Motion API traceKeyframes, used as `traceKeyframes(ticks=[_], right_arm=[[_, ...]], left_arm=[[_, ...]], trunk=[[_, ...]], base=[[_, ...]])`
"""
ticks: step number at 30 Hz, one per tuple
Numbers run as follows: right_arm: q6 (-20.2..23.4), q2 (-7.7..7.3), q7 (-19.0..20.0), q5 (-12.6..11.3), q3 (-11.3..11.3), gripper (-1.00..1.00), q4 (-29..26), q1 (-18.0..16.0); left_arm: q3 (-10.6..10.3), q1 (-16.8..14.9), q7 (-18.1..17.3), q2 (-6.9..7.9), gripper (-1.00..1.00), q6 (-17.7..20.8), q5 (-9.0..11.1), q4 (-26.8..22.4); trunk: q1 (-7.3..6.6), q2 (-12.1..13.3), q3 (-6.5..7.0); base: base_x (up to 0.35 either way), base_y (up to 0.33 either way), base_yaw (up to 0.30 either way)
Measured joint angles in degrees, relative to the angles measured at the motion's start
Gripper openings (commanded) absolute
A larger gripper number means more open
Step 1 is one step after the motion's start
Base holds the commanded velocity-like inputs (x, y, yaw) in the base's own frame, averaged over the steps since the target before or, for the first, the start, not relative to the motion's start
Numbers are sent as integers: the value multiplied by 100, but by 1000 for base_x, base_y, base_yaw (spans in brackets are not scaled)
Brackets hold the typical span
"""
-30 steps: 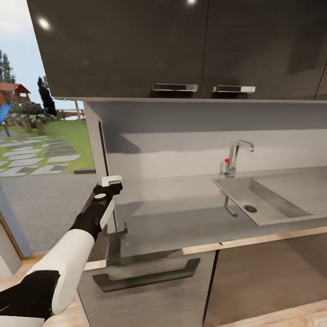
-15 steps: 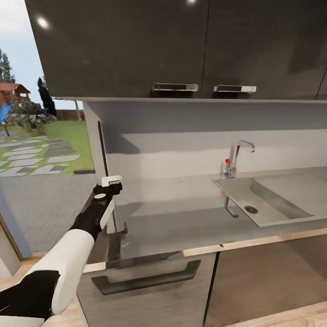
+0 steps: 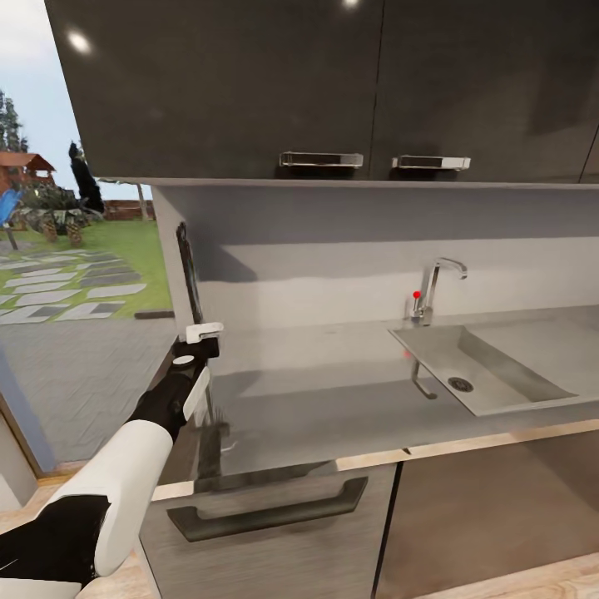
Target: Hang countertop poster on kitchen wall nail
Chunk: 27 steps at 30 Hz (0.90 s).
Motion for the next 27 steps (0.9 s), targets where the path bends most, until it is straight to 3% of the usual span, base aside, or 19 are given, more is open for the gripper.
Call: traceKeyframes(ticks=[23,24,27], right_arm=[[0,0,0,4,0,100,0,0],[0,0,2,7,6,100,1,0],[0,0,0,6,6,100,2,0]], left_arm=[[-7,1,-11,52,-100,-9,21,-21],[-7,-1,-42,44,-100,38,23,-459],[-6,1,-47,39,-100,49,31,-576]], trunk=[[0,0,43],[0,0,53],[0,0,81]], base=[[0,0,0],[0,0,0],[0,0,0]])
